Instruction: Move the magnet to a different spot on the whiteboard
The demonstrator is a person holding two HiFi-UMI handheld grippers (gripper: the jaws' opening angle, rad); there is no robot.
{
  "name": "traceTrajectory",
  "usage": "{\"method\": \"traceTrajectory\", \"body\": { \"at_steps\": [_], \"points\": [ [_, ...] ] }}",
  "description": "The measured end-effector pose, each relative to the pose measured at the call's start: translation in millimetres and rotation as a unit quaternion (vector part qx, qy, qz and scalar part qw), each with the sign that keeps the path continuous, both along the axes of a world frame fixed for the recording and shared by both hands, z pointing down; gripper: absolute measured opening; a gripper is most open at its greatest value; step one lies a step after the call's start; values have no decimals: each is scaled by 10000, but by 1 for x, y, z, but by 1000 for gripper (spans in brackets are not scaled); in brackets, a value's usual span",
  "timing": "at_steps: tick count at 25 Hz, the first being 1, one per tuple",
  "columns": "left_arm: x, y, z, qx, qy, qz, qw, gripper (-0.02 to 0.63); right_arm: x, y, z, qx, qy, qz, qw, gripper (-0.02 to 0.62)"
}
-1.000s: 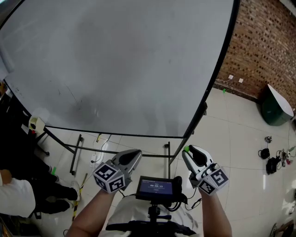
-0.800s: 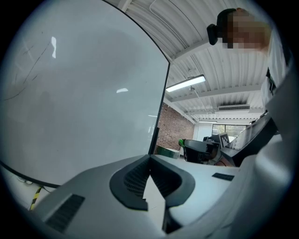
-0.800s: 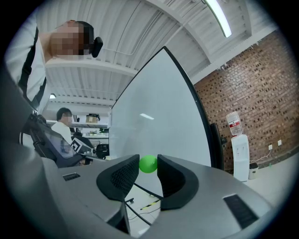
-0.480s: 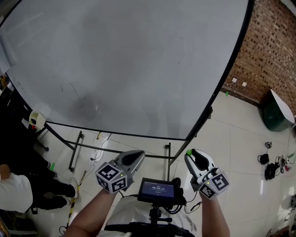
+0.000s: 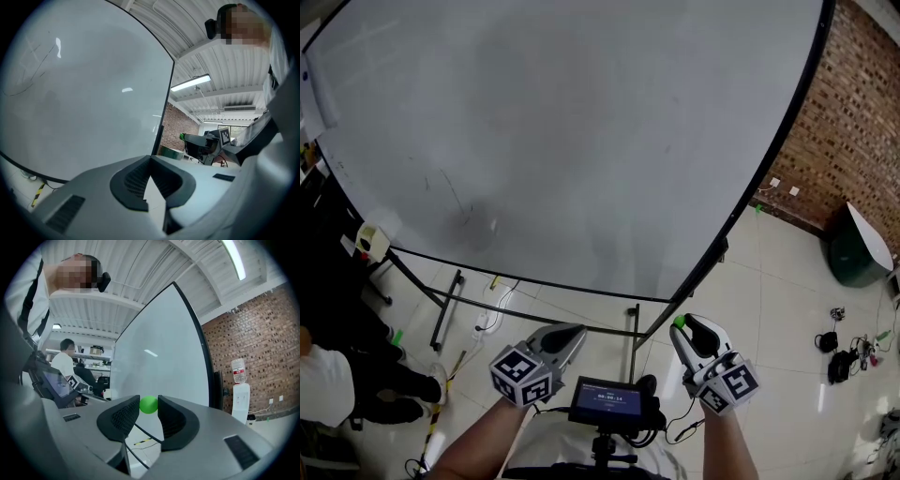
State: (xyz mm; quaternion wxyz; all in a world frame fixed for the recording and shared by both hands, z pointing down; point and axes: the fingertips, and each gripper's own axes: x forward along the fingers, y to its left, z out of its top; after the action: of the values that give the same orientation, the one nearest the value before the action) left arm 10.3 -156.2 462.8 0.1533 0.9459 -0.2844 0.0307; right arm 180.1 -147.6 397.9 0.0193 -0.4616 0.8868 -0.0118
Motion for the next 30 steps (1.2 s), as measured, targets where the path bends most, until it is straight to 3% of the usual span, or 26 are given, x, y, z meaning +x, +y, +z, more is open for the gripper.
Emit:
{"method": "traceTrajectory", "body": {
  "at_steps": [10, 20, 30],
  "points": [
    [-2, -7, 2, -65, 52, -165, 9998, 28, -4, -20, -9, 175, 774, -98, 9968, 155],
    [-15, -20, -3, -55, 51, -370, 9993, 28, -21, -50, -30, 625, 2177, -230, 9737, 153],
    [-37, -27, -6, -49, 5, -650, 9979, 28, -49, -85, -56, 1058, 2526, -277, 9614, 153]
  ]
}}
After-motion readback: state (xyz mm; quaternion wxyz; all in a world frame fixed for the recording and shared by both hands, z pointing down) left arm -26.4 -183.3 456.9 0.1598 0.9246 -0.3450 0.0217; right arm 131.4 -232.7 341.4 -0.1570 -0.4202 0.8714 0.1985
